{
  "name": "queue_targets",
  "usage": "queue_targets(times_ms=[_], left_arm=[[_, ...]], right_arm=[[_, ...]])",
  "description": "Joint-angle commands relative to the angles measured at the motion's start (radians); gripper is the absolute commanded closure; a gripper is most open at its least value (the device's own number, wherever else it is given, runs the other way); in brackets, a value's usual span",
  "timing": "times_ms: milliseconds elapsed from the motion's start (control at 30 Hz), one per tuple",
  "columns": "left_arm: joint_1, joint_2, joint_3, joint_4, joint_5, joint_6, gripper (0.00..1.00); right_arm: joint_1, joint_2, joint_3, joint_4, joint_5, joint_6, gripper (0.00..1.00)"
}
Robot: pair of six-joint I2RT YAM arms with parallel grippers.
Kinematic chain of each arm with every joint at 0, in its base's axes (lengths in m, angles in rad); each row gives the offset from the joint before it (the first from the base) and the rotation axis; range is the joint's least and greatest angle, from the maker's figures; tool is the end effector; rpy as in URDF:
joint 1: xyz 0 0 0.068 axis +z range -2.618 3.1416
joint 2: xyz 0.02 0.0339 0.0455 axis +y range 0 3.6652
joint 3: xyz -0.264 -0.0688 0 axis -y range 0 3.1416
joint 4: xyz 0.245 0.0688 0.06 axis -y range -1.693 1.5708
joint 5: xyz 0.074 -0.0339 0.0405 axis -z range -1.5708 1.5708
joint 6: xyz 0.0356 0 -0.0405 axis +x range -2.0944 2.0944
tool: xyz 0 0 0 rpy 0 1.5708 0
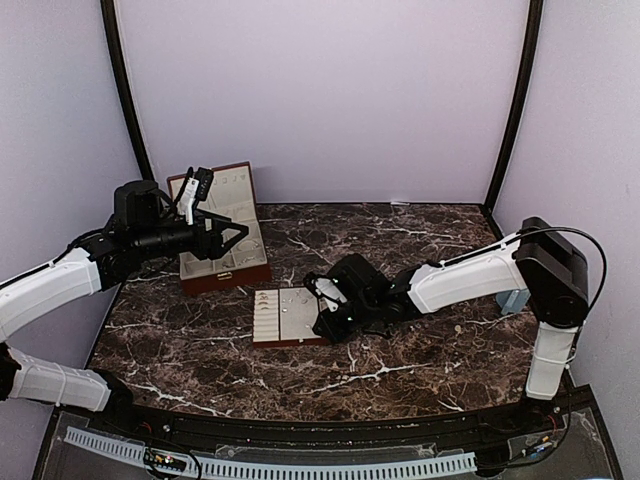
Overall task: Organize the mixed jewelry
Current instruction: Insert the earring into the earring holder.
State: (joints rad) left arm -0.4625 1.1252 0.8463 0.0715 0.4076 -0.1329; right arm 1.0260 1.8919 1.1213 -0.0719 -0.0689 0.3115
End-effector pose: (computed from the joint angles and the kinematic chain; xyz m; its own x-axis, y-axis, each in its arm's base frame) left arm 0.2288 -0.1298 0.3200 -0.2829 0.0051 -0.9591 0.7257 0.6550 -0.2106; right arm 0.2020 0.3381 0.1547 -0.6369 -0.4611 -0.6178 -0.7162 0.6505 0.2529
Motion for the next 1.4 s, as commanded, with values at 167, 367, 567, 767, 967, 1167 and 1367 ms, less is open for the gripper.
queue_targets(times_ms=[167,367,567,767,967,1167,1367], left_arm=[[0.002,-0.015,0.011,0.003,0.013,0.000,0.30],[0.002,-0.014,0.009,0.005,0.016,-0.004,0.30],[0.002,-0.010,0.008,0.008,0.023,-0.008,0.30],[0.002,-0.010,0.008,0.009,0.023,-0.010,0.30],[0.002,-0.010,0.008,0.010,0.023,-0.008,0.30],[0.003,-0.010,0.010,0.008,0.023,-0.007,0.30],[0.002,-0.009,0.009,0.008,0.023,-0.005,0.30]], right_arm=[[0.006,0.011,-0.006,0.017,0.054,0.004,0.92],[0.006,0.006,-0.009,0.028,0.066,0.009,0.92],[0.006,0.003,-0.013,0.023,0.066,0.010,0.92],[0.006,-0.007,-0.021,0.020,0.088,0.011,0.92],[0.006,0.010,-0.018,0.026,0.073,0.005,0.92],[0.010,0.022,-0.011,0.002,0.041,-0.022,0.91],[0.022,0.023,-0.009,-0.021,0.053,-0.038,0.89]])
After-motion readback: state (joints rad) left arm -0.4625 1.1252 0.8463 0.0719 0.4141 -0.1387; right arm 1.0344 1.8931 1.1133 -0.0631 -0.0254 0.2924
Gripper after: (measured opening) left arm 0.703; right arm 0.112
